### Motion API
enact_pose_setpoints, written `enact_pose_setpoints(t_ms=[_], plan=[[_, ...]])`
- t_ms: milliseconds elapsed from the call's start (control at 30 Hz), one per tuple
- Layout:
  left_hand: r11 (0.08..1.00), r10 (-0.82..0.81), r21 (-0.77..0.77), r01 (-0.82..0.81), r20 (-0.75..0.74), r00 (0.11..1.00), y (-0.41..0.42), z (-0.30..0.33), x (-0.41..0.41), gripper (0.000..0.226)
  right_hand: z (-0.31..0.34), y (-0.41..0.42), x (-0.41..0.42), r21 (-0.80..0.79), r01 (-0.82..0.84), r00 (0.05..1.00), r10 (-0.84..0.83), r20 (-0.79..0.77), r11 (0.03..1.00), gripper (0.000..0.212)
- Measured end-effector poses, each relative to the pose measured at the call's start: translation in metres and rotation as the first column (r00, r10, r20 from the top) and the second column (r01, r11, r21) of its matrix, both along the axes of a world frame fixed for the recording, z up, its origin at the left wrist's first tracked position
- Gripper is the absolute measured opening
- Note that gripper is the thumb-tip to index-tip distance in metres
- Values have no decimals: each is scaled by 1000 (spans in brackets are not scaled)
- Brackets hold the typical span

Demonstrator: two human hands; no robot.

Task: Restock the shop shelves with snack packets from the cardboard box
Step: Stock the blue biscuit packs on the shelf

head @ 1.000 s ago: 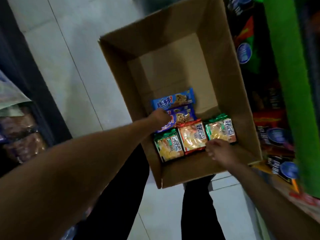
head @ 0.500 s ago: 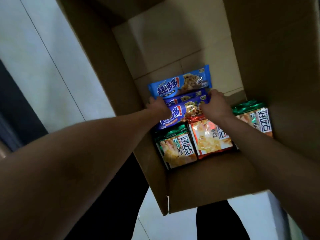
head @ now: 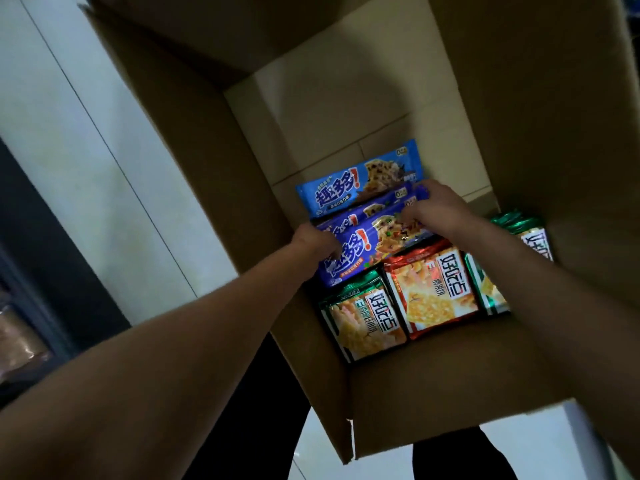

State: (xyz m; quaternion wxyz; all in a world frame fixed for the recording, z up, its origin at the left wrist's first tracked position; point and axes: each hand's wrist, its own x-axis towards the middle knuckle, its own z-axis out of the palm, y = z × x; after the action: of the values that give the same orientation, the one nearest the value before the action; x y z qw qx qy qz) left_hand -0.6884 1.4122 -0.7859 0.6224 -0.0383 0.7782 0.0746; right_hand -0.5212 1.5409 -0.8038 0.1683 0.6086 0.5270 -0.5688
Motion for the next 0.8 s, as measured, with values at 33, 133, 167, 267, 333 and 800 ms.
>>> enact_pose_setpoints(t_ms=[33,133,167,267,333,800], plan=[[999,29,-14,-29,-15,999,-1,6,-2,58,9,3,0,3,31,999,-31,-30,1000,30],[988,143,66,-143,-2,990,2,16,-16,51,25,18,1,0,95,990,-94,-102,996,36],[976,194,107,-192,-12,981,8,19,-22,52,26,23,1,11,116,986,-114,-121,993,35],[947,279,176,-267,-43,959,30,7,-39,61,15,36,-6,29,196,969,-190,-156,980,29],[921,367,146,-362,-15,930,38,-4,-42,63,0,39,-12,33,217,966,-210,-150,976,35],[756,582,203,-622,225,781,21,-3,-33,53,0,28,5,-272,357,899,-407,-159,894,47]])
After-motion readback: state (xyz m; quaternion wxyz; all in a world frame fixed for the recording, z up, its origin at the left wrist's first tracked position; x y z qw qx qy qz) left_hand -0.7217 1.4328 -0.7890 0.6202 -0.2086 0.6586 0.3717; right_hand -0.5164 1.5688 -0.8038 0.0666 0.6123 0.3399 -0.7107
